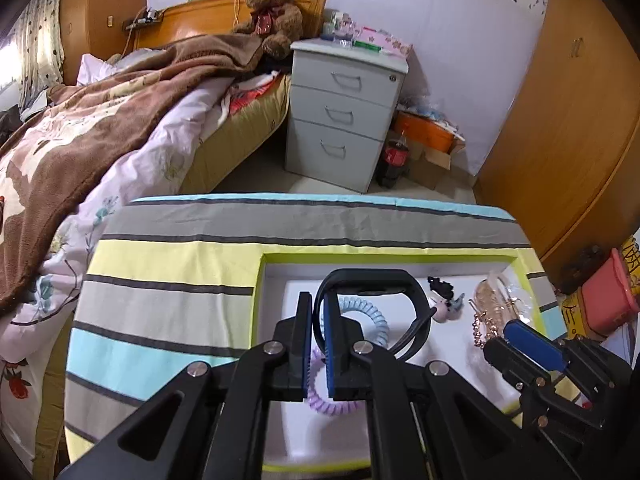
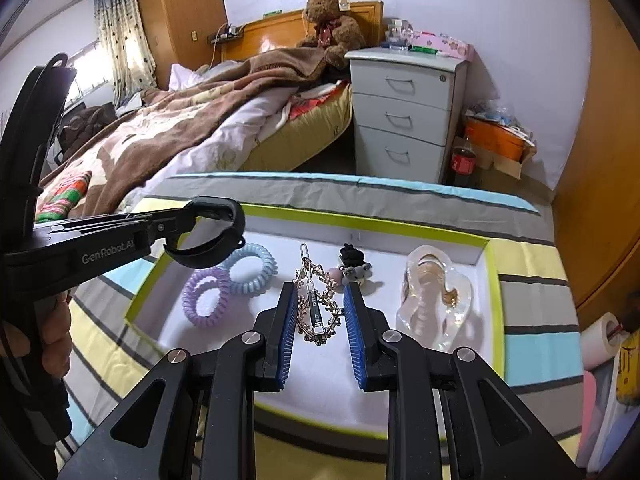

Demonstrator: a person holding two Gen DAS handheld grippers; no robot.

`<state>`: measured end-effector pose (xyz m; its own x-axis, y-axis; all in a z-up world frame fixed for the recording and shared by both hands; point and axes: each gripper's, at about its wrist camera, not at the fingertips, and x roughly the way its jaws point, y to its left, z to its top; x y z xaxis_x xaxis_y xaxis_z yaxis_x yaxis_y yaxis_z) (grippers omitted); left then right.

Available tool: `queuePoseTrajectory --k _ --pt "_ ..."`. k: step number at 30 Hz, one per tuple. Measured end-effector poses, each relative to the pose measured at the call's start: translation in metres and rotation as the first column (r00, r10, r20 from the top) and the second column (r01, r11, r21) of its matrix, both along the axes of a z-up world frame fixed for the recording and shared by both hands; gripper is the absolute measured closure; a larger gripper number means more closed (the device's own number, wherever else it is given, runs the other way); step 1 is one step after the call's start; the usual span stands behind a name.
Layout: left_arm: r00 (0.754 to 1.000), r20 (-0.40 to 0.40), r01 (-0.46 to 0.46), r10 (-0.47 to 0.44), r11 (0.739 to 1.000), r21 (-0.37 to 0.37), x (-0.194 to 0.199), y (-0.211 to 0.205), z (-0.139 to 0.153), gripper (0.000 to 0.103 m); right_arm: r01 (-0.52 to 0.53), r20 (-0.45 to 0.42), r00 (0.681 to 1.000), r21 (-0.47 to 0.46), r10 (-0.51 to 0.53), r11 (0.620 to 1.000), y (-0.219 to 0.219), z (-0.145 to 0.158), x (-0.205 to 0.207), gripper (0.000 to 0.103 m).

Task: Organize jewelry
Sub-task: 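Carry the black band and gold clip with both grippers into the green box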

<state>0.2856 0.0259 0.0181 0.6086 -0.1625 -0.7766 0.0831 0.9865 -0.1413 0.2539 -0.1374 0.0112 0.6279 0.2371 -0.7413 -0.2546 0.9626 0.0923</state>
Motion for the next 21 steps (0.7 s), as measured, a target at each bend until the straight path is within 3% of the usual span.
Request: queuePoseTrajectory --k 21 --pt "0.997 -0.075 -0.003 0.005 0.999 0.032 0.031 -0.008 -0.037 0.096 0.008 -0.061 0.998 -0.064 -0.012 0.998 0.008 -0.033 0.028 0.079"
